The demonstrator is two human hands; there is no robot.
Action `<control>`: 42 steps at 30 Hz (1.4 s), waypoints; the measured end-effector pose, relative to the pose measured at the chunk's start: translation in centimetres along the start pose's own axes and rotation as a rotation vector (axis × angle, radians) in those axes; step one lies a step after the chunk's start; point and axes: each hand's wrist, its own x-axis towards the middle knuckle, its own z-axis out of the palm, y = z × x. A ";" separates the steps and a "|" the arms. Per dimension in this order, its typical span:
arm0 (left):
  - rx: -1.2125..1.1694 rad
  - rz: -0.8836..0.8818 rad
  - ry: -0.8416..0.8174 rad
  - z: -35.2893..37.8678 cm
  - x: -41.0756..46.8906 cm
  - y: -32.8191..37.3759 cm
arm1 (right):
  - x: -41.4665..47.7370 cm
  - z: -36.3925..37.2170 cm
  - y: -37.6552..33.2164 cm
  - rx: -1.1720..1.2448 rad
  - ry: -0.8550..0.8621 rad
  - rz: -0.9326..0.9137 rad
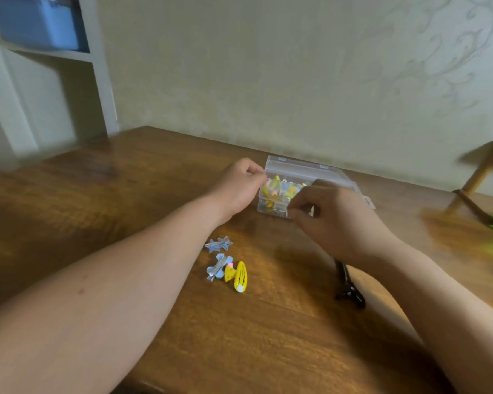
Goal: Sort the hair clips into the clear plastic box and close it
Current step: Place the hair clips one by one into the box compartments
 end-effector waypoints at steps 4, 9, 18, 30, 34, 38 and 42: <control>-0.035 -0.018 0.005 0.0 -0.2 0.3 | -0.6 -0.2 -2.5 0.169 -0.226 -0.049; 0.003 -0.002 -0.006 -0.1 0.0 0.0 | -1.5 -0.2 -5.3 0.249 -0.545 -0.128; -0.004 0.017 -0.007 -0.1 0.1 0.0 | -1.7 -0.5 -5.7 0.273 -0.612 -0.104; 0.010 0.025 -0.018 -0.1 0.2 -0.2 | -1.3 -1.6 -4.9 0.232 -0.703 -0.142; -0.013 -0.001 0.012 0.1 0.5 -0.3 | -0.7 -1.5 -3.2 0.372 -0.490 -0.079; -0.016 0.014 -0.001 0.2 0.6 -0.6 | 0.6 -2.8 0.6 0.524 -0.018 0.107; 0.024 0.040 -0.024 0.2 0.4 -0.7 | 0.9 -4.4 5.7 0.437 0.263 0.334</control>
